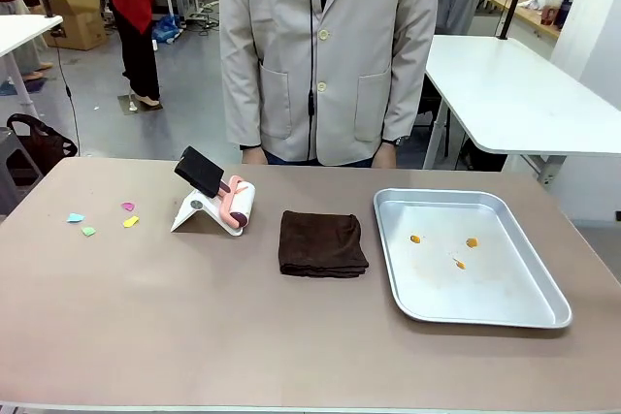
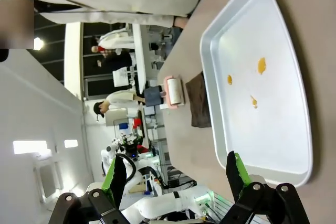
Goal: Clean the surface of the table.
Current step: Hold the Lint Roller with your left hand and the towel with your right hand.
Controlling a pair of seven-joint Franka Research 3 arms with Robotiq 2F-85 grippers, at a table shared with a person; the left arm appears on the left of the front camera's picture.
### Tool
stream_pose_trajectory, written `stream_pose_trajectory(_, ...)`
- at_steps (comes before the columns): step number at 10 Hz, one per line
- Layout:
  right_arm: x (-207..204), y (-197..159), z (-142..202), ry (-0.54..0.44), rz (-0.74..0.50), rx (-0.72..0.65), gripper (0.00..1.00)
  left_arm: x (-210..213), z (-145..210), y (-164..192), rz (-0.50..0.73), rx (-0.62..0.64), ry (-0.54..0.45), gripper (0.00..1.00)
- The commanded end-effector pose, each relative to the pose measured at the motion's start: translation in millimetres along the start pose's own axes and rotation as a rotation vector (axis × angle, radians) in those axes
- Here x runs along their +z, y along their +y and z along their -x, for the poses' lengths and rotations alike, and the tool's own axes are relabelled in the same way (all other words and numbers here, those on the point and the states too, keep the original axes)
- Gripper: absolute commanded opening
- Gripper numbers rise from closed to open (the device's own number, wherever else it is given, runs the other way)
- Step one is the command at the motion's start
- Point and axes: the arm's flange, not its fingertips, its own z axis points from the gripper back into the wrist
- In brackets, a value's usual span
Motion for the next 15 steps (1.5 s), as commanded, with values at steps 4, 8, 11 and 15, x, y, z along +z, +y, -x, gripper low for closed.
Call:
stream_pose_trajectory(4,0.0,0.0,0.0,0.0,0.0,0.0,1.0,0.0,0.0,0.0,0.0,0.0,0.0,1.0)
stream_pose_trajectory(8,-0.7,-5.7,-0.6,0.003,0.015,0.002,1.0,3.0,-0.8,0.3,-0.008,0.015,-0.016,1.0)
stream_pose_trajectory(11,-61.2,46.7,20.8,-0.025,0.264,0.139,1.0,-30.3,-21.5,-39.2,-0.165,-0.078,0.095,1.0)
stream_pose_trajectory(15,-212.5,117.9,52.2,0.127,0.508,0.395,1.0,-74.7,-55.0,-55.0,-0.243,-0.167,0.311,1.0)
